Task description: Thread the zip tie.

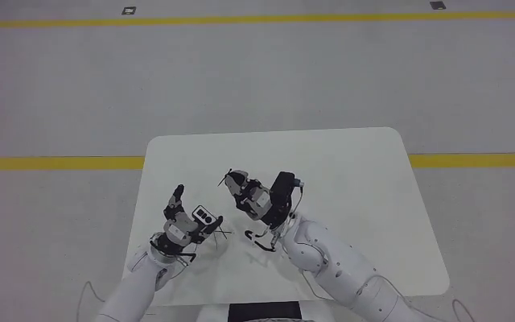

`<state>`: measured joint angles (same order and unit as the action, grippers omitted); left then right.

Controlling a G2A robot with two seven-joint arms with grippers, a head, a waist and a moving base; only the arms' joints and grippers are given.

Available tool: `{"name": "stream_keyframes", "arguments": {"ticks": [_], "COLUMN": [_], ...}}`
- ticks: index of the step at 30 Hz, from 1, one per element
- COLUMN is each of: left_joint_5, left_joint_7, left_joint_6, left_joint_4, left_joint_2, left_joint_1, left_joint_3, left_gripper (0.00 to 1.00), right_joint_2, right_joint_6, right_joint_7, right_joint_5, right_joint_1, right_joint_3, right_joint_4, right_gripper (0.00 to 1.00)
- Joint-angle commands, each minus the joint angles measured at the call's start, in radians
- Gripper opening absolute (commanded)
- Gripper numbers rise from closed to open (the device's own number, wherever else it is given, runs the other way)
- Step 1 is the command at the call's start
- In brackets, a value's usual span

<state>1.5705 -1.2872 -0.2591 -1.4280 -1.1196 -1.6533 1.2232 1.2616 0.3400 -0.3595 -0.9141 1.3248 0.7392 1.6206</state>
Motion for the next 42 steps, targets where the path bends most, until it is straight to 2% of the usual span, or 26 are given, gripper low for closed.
{"name": "stream_keyframes", "arguments": {"ticks": [1, 3, 9, 18, 20, 23, 25, 33, 42], "left_joint_5": [-0.001, -0.001, -0.001, -0.001, -0.001, -0.001, -0.001, -0.001, -0.001], "left_joint_7": [-0.011, -0.021, -0.025, -0.034, -0.037, -0.039, -0.04, -0.05, -0.065], "left_joint_6": [-0.038, -0.076, -0.081, -0.081, -0.081, -0.081, -0.081, -0.081, -0.081], "left_joint_4": [0.0, 0.001, 0.004, 0.009, 0.011, 0.014, 0.017, 0.029, 0.036], "left_joint_2": [-0.002, -0.005, -0.008, -0.005, -0.004, -0.004, -0.004, -0.008, -0.005], "left_joint_1": [-0.001, -0.002, -0.001, 0.006, 0.007, 0.01, 0.011, 0.017, 0.023], "left_joint_3": [0.006, 0.013, 0.004, -0.013, -0.017, -0.019, -0.02, -0.03, -0.041], "left_gripper": [1.0, 1.0, 1.0, 0.55, 0.5, 0.5, 0.56, 0.49, 0.44], "right_joint_2": [-0.001, -0.003, -0.012, -0.032, -0.037, -0.044, -0.048, -0.071, -0.095], "right_joint_6": [0.0, 0.0, 0.0, 0.0, 0.0, 0.0, 0.0, 0.0, 0.0], "right_joint_7": [0.001, -0.001, -0.021, -0.053, -0.058, -0.067, -0.073, -0.098, -0.106], "right_joint_5": [-0.001, -0.002, -0.001, 0.015, 0.019, 0.026, 0.033, 0.057, 0.096], "right_joint_1": [-0.003, -0.008, -0.028, -0.061, -0.07, -0.083, -0.092, -0.134, -0.192], "right_joint_3": [-0.005, -0.011, -0.043, -0.086, -0.098, -0.115, -0.127, -0.19, -0.265], "right_joint_4": [-0.001, -0.002, -0.004, -0.015, -0.017, -0.019, -0.022, -0.025, -0.03], "right_gripper": [0.0, 0.0, 0.0, 0.0, 0.0, 0.0, 0.0, 0.0, 0.0]}}
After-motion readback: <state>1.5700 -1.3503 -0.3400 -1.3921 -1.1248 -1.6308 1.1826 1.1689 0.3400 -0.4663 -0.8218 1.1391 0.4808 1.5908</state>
